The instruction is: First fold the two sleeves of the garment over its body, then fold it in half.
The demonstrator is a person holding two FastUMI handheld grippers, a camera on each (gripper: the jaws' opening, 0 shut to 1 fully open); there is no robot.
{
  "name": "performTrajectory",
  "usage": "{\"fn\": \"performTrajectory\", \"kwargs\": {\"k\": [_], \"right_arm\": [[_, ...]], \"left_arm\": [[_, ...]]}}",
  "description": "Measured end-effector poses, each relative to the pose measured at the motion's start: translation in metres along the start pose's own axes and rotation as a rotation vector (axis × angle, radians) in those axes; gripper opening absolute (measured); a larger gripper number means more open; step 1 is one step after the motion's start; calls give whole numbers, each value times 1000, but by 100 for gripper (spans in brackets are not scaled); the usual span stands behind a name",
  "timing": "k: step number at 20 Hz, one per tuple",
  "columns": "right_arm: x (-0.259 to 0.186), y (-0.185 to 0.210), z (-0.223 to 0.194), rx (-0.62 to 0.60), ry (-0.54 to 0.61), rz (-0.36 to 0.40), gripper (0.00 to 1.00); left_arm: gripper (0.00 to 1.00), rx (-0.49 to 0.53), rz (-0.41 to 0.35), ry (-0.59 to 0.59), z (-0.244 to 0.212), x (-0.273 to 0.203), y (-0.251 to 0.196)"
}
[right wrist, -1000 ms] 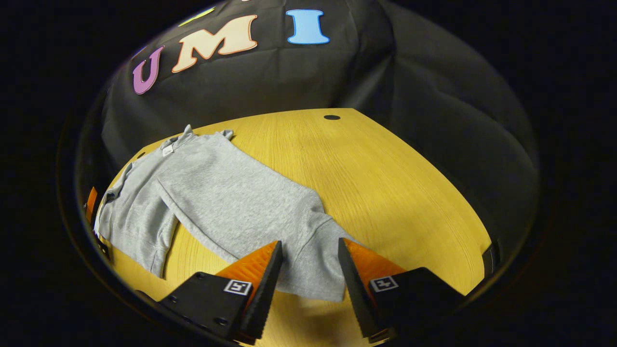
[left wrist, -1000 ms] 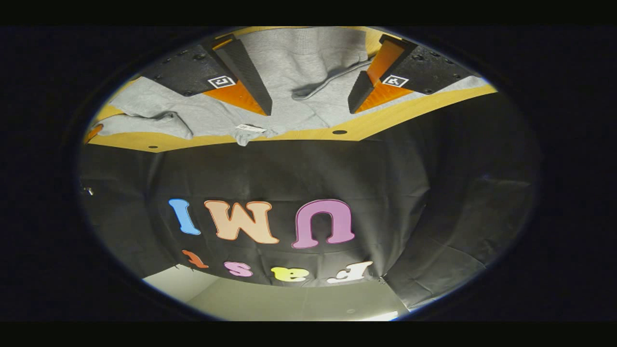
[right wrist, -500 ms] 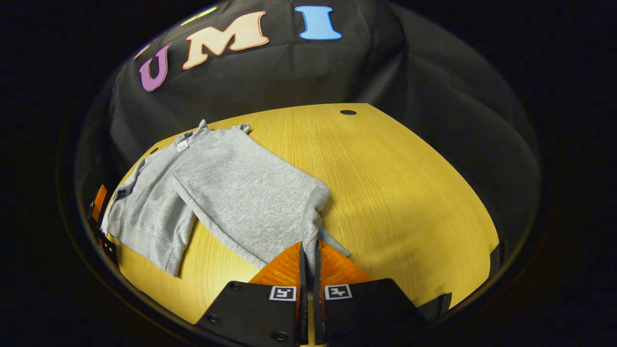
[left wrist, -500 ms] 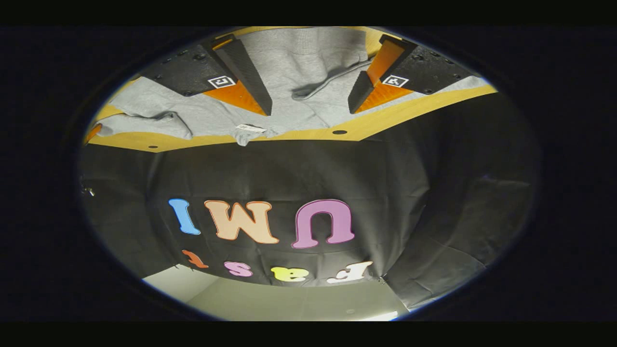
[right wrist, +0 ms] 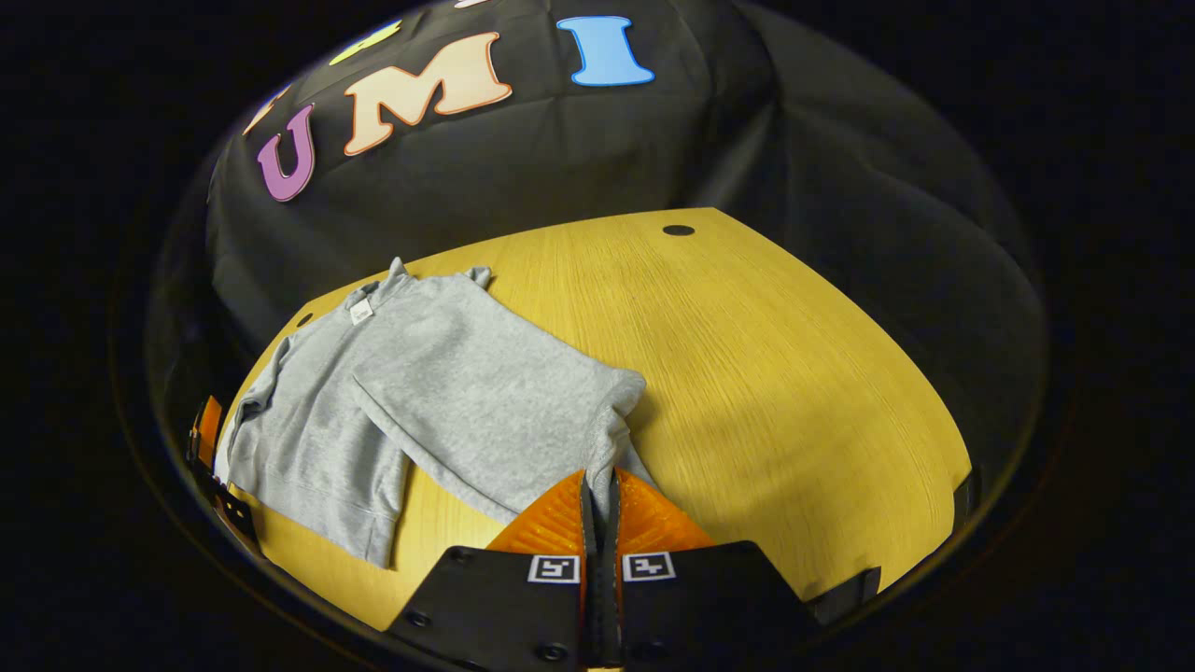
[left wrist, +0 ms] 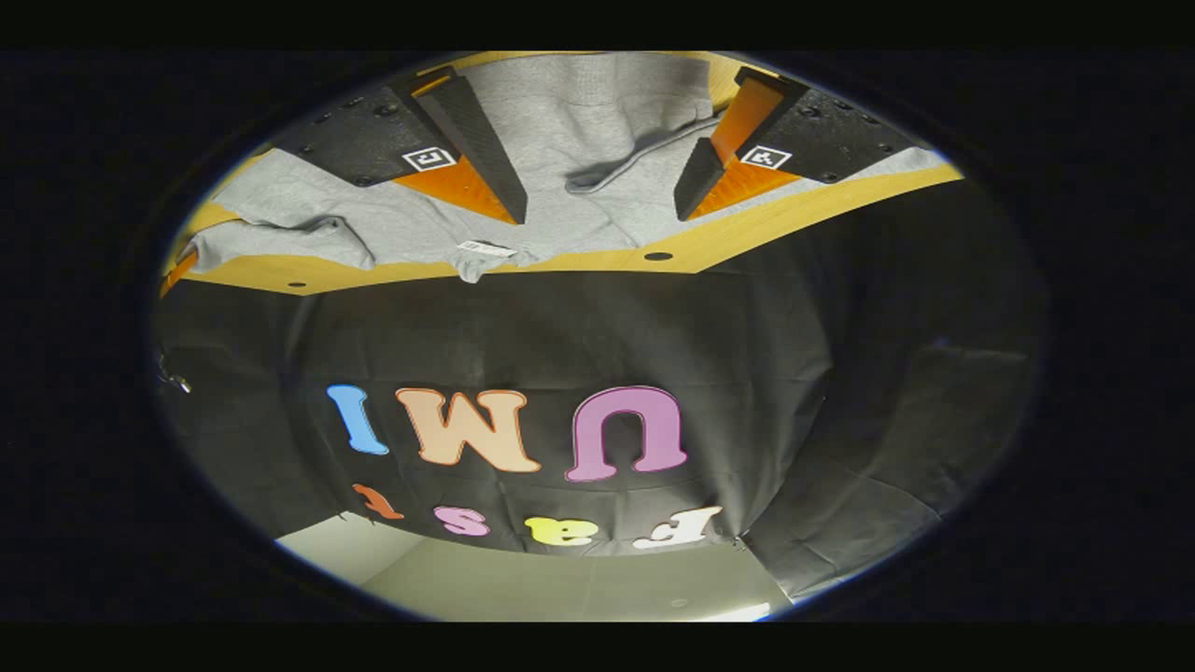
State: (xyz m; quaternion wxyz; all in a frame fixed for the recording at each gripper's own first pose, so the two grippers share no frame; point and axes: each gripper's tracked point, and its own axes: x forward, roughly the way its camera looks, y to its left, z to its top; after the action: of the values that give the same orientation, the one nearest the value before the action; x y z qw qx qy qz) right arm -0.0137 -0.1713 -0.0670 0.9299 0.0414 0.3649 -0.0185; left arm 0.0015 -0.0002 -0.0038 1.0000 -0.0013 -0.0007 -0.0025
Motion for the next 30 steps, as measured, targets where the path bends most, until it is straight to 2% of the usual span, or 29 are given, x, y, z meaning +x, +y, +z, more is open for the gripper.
{"fn": "performTrajectory", "kwargs": {"k": [6, 13, 23, 27, 30], "right_arm": [[6, 56, 45, -29, -63, 94, 2], [17, 153, 96, -86, -135, 238, 2], [39, 303, 117, -183, -153, 416, 2], [39, 364, 127, -191, -152, 477, 0], [40, 408, 128, -195, -153, 531, 2]], "left_arm": [[94, 0, 0, 0, -1, 0, 0], [94, -1, -2, 0, 0, 0, 0], [94, -2, -7, -1, -1, -1, -1], [94, -2, -7, 0, -1, 0, -1], [94, -2, -7, 0, 0, 0, -2]]}}
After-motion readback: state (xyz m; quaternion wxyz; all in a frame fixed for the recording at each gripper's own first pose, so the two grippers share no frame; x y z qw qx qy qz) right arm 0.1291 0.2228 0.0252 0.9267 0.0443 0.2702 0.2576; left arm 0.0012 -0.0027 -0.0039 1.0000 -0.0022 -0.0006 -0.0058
